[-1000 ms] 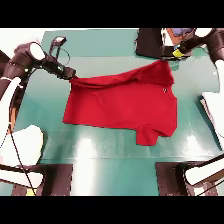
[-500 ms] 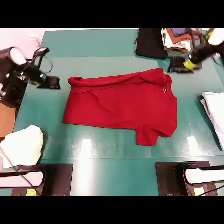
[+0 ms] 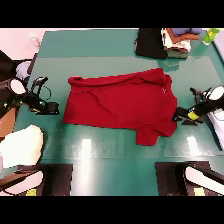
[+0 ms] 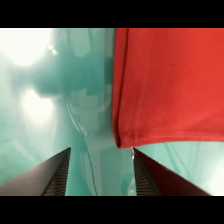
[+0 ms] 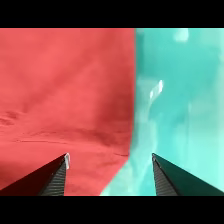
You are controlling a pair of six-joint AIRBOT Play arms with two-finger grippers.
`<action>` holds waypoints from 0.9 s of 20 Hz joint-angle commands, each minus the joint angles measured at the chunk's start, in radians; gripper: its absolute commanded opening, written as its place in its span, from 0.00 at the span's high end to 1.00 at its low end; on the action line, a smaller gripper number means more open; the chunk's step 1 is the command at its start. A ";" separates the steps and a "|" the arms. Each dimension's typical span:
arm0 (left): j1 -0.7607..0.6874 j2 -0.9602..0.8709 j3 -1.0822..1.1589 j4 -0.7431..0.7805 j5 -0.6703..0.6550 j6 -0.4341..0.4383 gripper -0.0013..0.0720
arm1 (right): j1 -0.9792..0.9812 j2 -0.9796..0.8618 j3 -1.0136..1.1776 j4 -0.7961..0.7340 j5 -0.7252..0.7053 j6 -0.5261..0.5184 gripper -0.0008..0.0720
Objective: Fold the shirts.
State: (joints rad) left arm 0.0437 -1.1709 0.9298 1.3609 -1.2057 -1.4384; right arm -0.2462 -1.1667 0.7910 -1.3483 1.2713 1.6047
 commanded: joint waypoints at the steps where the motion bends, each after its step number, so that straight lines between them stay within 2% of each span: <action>1: 0.002 0.011 -0.027 -0.012 0.020 -0.004 0.35 | 0.004 0.021 -0.123 0.066 -0.113 -0.011 0.20; 4: 0.002 0.011 -0.027 -0.011 0.019 -0.004 0.35 | 0.038 0.019 -0.126 0.063 -0.129 -0.009 0.23; 6: 0.002 0.011 -0.028 -0.011 0.019 -0.004 0.35 | 0.037 0.019 -0.125 0.048 -0.132 -0.009 0.34; 8: 0.002 0.010 -0.034 -0.012 0.020 -0.002 0.35 | 0.037 0.019 -0.125 0.025 -0.124 -0.010 0.85; 9: 0.002 0.005 -0.043 -0.016 0.019 -0.001 0.35 | 0.037 0.019 -0.125 0.015 -0.117 -0.009 0.94; 10: 0.002 -0.004 -0.060 -0.036 0.020 0.008 0.30 | 0.037 0.019 -0.125 0.013 -0.116 -0.009 0.96; 11: 0.000 -0.009 -0.081 -0.061 0.035 0.011 0.15 | 0.037 0.019 -0.125 0.013 -0.114 -0.009 0.96; 14: 0.001 -0.051 -0.121 -0.121 0.093 0.018 0.15 | 0.037 0.019 -0.125 0.013 -0.112 -0.009 0.96; 18: 0.000 -0.130 -0.120 -0.222 0.098 0.040 0.15 | 0.037 0.019 -0.125 0.014 -0.111 -0.008 0.96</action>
State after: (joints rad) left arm 0.0448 -1.2541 0.8196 1.2102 -1.1263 -1.4147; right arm -0.2092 -1.1473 0.6670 -1.3281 1.1568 1.5951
